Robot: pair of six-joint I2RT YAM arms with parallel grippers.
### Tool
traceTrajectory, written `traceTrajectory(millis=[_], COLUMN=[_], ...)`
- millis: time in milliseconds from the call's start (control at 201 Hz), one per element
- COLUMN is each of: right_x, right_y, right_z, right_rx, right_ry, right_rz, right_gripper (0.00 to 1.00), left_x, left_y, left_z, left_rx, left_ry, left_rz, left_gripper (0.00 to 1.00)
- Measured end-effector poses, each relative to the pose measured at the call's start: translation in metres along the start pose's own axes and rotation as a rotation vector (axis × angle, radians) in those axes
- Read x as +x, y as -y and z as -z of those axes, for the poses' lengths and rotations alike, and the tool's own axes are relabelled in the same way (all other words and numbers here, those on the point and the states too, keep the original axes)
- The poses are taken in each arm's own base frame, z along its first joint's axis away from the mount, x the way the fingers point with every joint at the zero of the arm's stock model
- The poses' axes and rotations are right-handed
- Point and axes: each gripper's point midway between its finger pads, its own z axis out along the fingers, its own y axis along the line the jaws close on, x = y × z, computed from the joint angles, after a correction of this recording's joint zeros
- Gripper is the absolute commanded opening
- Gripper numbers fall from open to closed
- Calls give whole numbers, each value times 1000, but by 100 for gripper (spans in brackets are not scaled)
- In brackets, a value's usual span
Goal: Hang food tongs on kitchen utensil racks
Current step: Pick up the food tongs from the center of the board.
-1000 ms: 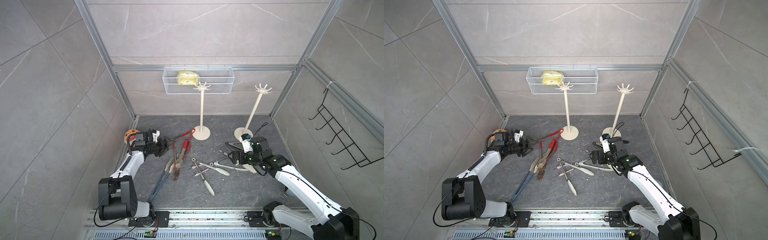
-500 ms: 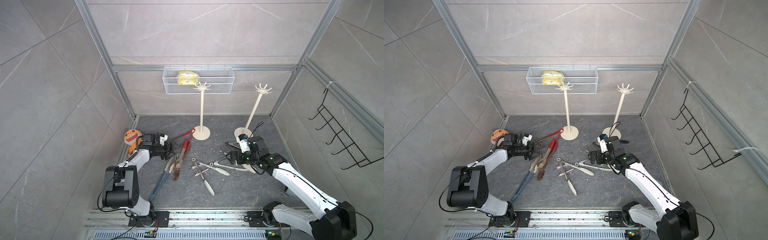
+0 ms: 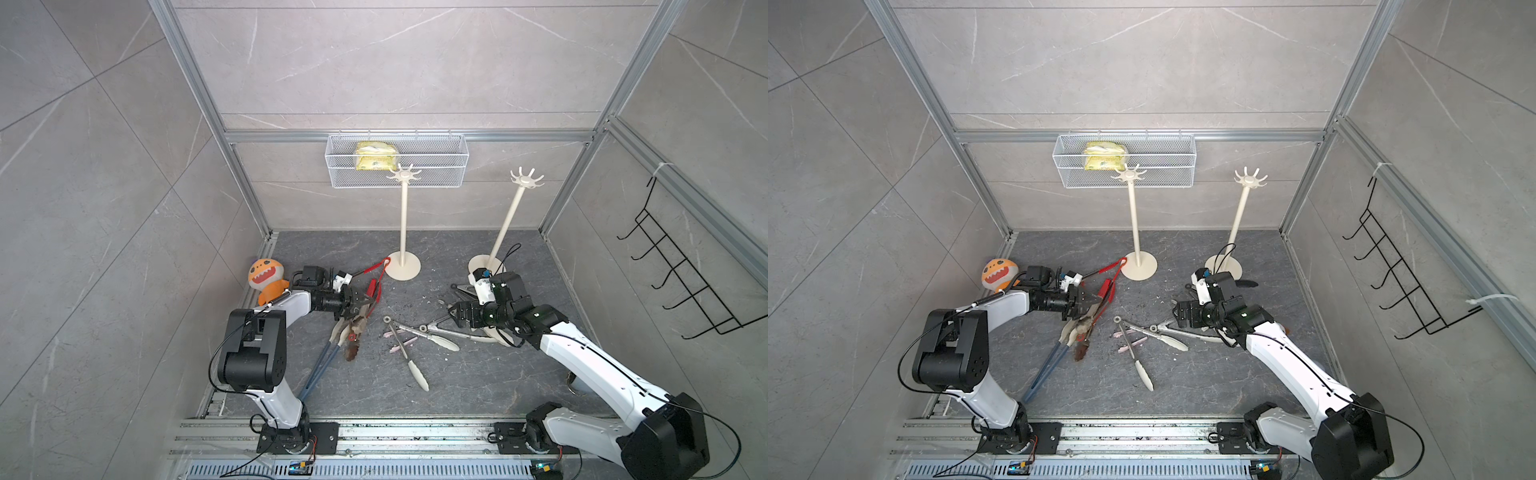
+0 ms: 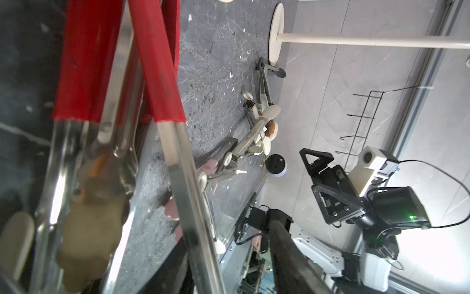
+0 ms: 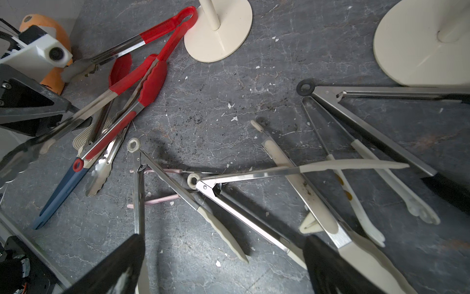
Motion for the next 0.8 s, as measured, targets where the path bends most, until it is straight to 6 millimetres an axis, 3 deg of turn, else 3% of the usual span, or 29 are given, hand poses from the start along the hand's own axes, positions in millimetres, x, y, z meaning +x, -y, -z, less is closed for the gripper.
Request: traceTrajectory(millis=[249, 563, 797], right_x=[1, 6, 11], right_y=[1, 6, 10], right_z=[-2, -11, -19], right_rx=[4, 28, 38], right_ry=[-5, -35, -61], right_rz=[1, -5, -9], right_gripper=[100, 100, 100], left_x=[-6, -9, -8], left_y=[10, 21, 45], left_z=[2, 6, 24], left_rx=[4, 15, -45], left_ry=[-10, -6, 45], left_rz=[-5, -21, -106], left_gripper=[12, 8, 6])
